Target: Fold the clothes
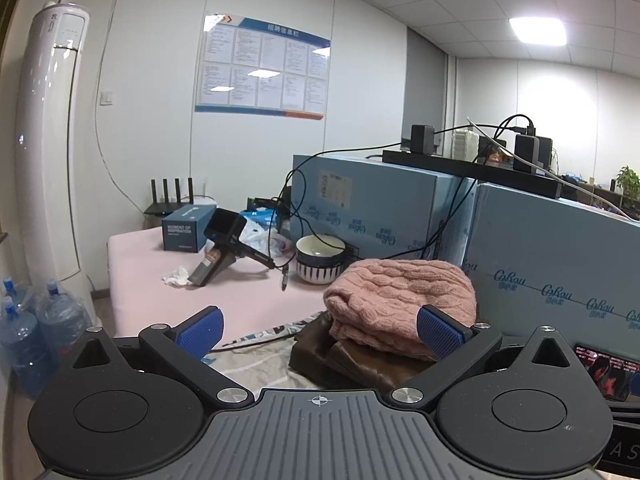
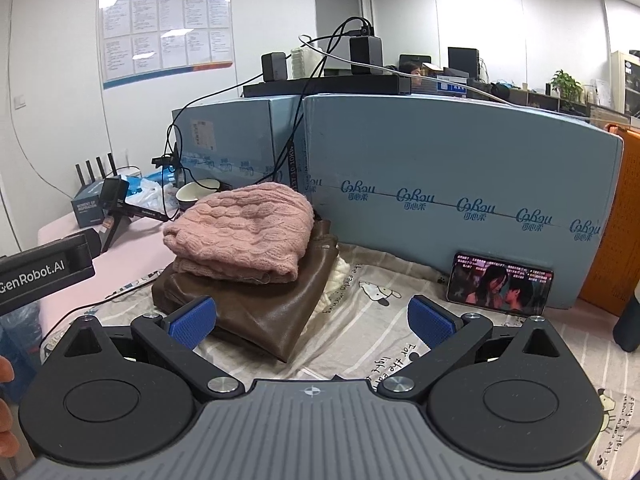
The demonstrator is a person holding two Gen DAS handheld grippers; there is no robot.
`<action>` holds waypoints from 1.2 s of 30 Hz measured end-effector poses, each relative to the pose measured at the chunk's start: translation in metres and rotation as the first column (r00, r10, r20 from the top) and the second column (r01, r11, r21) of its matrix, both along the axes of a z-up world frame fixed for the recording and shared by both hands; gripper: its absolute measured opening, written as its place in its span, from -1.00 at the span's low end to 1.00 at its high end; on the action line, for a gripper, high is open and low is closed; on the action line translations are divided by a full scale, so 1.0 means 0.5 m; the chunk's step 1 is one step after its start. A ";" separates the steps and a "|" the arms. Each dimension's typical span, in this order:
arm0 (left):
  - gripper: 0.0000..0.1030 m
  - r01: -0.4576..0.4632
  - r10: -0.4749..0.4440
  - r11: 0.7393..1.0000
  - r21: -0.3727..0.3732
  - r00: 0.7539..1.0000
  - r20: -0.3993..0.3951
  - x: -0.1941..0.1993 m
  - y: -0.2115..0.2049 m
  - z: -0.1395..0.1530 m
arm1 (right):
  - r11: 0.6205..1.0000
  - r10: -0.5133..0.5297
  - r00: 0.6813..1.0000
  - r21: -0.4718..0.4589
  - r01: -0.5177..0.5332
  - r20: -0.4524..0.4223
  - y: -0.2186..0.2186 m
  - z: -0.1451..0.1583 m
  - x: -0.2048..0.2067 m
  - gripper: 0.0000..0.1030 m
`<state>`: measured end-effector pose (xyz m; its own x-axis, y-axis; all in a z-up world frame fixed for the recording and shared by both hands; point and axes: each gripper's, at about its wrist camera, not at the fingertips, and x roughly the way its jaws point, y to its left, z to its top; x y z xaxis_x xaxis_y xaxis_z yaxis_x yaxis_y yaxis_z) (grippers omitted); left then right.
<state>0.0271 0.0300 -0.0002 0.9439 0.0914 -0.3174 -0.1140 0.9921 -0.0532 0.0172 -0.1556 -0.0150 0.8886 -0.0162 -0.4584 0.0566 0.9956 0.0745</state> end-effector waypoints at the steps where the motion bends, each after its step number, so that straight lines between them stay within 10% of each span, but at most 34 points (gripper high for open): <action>1: 1.00 0.001 -0.001 1.000 0.000 1.000 0.000 0.000 -0.001 0.001 | 1.000 0.000 1.000 0.000 0.000 -0.001 0.000 0.000 0.000 1.00; 36: 1.00 0.027 -0.027 1.000 -0.002 1.000 -0.003 0.006 -0.015 -0.005 | 1.000 -0.012 1.000 0.014 0.012 -0.012 -0.007 -0.008 -0.008 1.00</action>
